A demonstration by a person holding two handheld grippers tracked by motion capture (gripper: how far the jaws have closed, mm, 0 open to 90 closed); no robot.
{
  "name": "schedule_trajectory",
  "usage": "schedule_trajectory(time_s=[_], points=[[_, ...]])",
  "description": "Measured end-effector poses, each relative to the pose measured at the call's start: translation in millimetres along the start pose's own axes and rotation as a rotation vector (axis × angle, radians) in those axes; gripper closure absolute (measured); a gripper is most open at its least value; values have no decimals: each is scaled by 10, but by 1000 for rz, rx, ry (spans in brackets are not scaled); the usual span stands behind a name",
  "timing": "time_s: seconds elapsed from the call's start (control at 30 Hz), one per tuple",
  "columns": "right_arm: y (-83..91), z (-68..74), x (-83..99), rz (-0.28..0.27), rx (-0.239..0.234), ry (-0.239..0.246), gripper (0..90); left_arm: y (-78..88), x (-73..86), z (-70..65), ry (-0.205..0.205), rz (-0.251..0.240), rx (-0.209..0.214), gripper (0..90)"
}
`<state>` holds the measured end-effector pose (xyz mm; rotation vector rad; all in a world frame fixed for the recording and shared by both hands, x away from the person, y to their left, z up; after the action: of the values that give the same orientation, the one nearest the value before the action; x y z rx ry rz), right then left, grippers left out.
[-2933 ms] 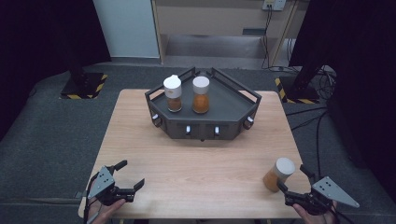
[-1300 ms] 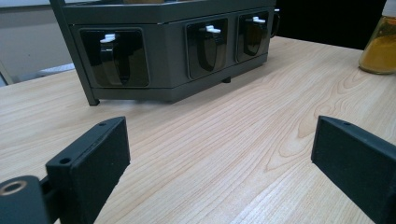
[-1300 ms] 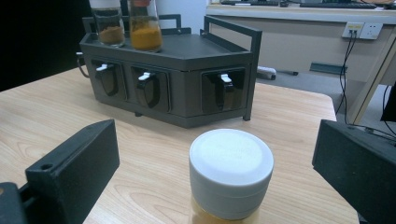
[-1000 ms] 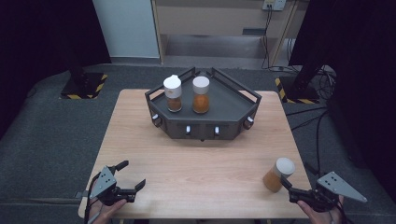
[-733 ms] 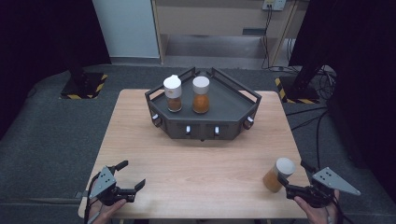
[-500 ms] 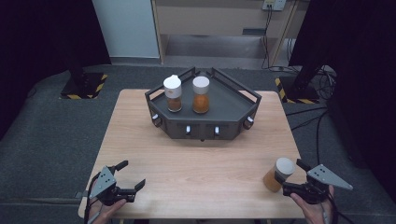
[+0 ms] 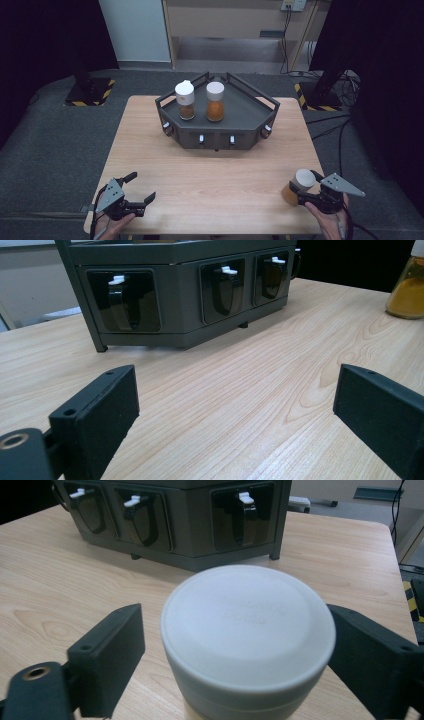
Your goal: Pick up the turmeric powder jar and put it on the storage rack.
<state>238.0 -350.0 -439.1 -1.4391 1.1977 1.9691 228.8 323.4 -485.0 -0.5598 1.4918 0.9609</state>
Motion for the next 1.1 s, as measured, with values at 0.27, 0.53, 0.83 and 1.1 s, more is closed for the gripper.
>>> schedule_trajectory(time_s=[0.27,0.53,0.83,1.1], points=[[-24,-48,56,0,-9,-21,332,-1,-1,-1,0,1,1,34],[-11,-10,23,17,7,8,337,-2,0,1,1,1,1,34],[-13,10,-50,27,-6,10,337,-3,-1,0,1,1,1,34],[-54,69,-267,22,-49,39,337,-3,-1,0,1,2,2,34]])
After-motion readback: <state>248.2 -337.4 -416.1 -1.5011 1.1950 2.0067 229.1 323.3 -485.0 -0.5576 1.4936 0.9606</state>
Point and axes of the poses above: each handheld gripper's, and its own axes: y roughly backward along the jaws, x roughly out of its underside, z roughly to its left, the point moved 7 cm from there along -y, roughly forward along the jaws, and after that the axes turned 7 degrees about -x, right-handed, at the moved point
